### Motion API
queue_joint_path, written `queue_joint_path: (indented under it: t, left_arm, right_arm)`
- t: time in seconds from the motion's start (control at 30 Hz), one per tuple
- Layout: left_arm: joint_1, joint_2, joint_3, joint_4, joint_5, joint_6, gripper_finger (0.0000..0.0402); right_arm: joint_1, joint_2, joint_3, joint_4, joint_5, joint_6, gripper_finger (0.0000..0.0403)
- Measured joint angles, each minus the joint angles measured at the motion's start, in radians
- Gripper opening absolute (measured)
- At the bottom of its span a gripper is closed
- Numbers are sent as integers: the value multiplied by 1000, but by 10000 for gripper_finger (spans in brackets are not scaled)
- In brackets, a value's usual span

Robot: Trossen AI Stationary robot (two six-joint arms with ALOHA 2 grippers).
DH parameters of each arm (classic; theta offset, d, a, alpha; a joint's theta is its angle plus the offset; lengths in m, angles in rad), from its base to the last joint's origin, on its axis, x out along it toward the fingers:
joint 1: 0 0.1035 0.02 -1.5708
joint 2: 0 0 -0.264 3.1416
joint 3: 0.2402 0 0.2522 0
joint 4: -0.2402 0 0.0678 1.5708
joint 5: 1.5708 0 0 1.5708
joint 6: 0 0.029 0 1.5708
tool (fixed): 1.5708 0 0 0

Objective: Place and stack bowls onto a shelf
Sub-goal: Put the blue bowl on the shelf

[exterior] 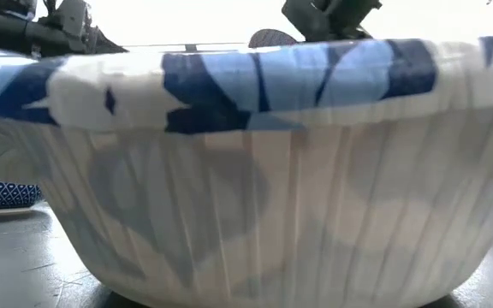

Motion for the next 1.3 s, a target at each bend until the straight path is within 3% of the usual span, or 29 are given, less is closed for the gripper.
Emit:
queue_joint_path:
  t: [0.2,0.33,0.43,0.6,0.9,1.13,1.3]
  left_arm:
    - [0,108,116,0,-1,57,126]
    - [-1,171,198,3,-5,105,126]
    - [-4,219,233,26,-64,131,126]
    - [-19,308,242,134,-219,148,126]
    - [-90,508,221,457,-275,263,126]
    - [-233,633,221,701,-559,523,126]
    - [-317,736,221,995,-752,772,126]
  right_arm:
    - [-44,0,0,324,93,-260,13]
    - [-72,0,-2,415,187,-358,13]
    - [-98,0,-3,456,270,-381,13]
    - [-146,19,-3,554,272,-421,13]
    - [-199,196,54,909,271,-748,13]
    - [-235,323,172,1039,275,-892,13]
    - [-242,394,270,1057,258,-912,13]
